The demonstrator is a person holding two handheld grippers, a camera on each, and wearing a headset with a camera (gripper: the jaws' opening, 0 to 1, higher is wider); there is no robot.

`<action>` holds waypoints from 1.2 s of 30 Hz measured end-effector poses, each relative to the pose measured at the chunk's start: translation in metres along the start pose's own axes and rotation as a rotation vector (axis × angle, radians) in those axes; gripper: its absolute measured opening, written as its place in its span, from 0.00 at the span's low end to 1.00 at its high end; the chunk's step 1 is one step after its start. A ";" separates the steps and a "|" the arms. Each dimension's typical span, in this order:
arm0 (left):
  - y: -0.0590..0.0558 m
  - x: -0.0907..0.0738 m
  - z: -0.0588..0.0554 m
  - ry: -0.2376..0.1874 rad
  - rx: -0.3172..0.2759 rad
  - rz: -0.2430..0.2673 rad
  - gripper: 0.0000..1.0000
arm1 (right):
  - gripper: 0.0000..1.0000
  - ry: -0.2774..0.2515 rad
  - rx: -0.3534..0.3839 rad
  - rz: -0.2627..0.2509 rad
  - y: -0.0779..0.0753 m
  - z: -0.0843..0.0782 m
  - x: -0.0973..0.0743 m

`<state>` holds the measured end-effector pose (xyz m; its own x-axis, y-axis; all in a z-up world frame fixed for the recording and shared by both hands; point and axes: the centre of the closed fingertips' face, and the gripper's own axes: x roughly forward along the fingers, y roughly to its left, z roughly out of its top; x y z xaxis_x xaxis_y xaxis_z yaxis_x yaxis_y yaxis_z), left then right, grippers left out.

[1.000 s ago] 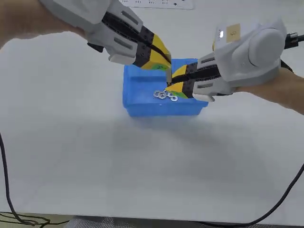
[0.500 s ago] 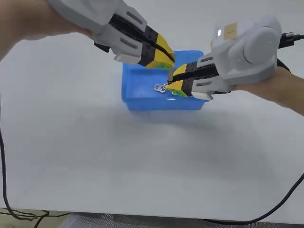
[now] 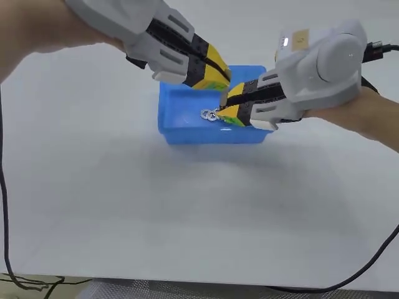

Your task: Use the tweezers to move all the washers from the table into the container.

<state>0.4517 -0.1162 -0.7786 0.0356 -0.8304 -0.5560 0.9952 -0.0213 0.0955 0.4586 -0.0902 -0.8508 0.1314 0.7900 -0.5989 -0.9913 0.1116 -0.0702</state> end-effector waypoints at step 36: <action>-0.043 -0.044 0.041 -0.058 0.091 0.092 0.05 | 0.07 -0.041 -0.118 -0.082 0.034 0.043 -0.068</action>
<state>0.4040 -0.1014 -0.7248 0.1182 -0.8619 -0.4930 0.9754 0.0078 0.2202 0.4161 -0.1143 -0.7781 0.2103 0.8051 -0.5546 -0.9712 0.1073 -0.2125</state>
